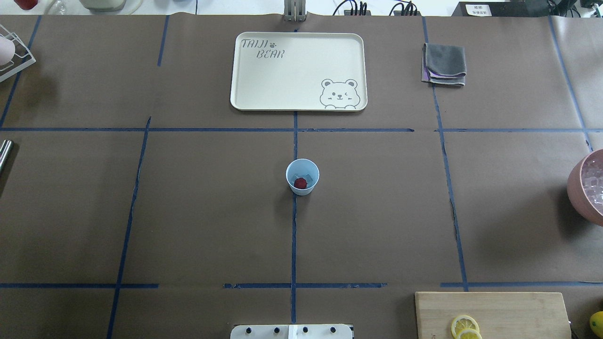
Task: Mash ice and strawberries in cup
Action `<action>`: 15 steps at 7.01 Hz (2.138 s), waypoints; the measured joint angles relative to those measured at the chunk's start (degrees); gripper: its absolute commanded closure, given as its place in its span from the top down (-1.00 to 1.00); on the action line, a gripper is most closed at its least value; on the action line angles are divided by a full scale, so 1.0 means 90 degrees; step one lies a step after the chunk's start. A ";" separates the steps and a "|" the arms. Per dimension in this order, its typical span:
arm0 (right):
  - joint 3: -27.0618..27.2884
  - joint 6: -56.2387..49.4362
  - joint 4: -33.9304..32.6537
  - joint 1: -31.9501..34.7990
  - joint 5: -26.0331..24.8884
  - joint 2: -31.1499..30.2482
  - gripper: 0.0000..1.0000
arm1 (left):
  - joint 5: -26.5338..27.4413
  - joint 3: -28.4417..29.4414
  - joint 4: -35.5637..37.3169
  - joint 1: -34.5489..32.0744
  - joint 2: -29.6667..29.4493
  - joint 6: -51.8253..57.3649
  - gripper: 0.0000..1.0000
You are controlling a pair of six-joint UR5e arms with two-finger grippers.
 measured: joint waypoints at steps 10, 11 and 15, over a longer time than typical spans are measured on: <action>-0.0070 -0.0037 0.0006 0.0215 0.0577 -0.0251 0.99 | 0.0028 0.0483 -0.0339 0.0425 -0.0220 -0.0438 1.00; -0.0078 -0.0033 0.0006 0.0215 0.0575 -0.0248 0.99 | 0.0028 0.0520 -0.0379 0.0423 -0.0220 -0.0437 1.00; -0.0084 -0.0016 0.0012 0.0215 0.0554 -0.0246 0.99 | 0.0027 0.0539 -0.0399 0.0423 -0.0230 -0.0433 1.00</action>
